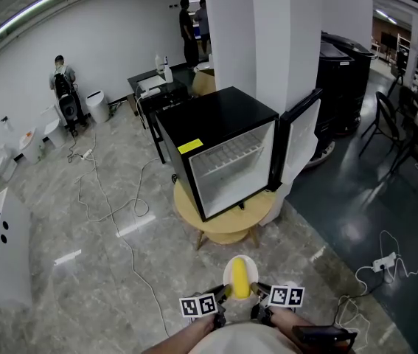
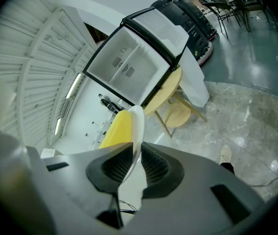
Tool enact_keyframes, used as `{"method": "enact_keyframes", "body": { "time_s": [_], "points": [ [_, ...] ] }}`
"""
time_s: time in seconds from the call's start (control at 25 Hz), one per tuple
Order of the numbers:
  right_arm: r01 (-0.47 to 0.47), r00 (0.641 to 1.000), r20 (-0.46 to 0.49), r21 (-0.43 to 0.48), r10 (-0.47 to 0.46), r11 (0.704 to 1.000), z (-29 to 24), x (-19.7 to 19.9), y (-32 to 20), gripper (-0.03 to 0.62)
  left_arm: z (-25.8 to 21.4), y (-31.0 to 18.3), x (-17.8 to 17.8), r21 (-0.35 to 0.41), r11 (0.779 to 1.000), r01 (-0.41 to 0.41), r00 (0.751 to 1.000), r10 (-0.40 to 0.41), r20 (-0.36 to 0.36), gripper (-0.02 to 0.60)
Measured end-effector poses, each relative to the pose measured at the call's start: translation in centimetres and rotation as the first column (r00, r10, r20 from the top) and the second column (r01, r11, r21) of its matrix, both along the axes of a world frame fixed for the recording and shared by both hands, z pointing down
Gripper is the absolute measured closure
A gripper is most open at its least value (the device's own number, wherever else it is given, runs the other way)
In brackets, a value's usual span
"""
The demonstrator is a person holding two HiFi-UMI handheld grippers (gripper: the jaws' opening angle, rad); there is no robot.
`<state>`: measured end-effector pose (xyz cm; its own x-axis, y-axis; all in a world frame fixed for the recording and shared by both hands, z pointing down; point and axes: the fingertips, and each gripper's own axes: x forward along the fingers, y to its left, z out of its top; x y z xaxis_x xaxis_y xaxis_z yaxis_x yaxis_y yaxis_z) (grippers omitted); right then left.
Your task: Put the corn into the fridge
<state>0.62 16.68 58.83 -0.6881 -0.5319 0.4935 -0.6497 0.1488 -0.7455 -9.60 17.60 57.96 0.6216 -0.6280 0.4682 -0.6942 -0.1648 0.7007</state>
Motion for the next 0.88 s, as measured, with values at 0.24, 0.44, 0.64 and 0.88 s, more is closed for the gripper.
{"method": "enact_keyframes", "body": {
  "time_s": [0.24, 0.44, 0.64, 0.88],
  "points": [
    [-0.004, 1.0, -0.008, 0.016, 0.004, 1.0, -0.31, 0.73, -0.1, 0.539, -0.15, -0.07, 0.74, 0.01, 1.0, -0.004, 1.0, 0.004, -0.005, 0.523],
    [-0.009, 1.0, -0.007, 0.01, 0.009, 1.0, -0.36, 1.04, 0.23, 0.539, -0.25, 0.16, 1.08, 0.008, 1.0, -0.008, 1.0, 0.008, -0.009, 0.523],
    [-0.021, 1.0, -0.002, 0.003, 0.021, 1.0, -0.15, 0.98, 0.35, 0.539, -0.07, 0.14, 1.05, 0.004, 1.0, -0.017, 1.0, 0.017, -0.007, 0.523],
    [-0.031, 0.999, 0.01, -0.004, 0.031, 1.0, 0.15, 0.79, 0.72, 0.539, 0.14, 0.49, 0.87, -0.005, 1.0, -0.03, 1.0, 0.03, 0.009, 0.523]
  ]
}}
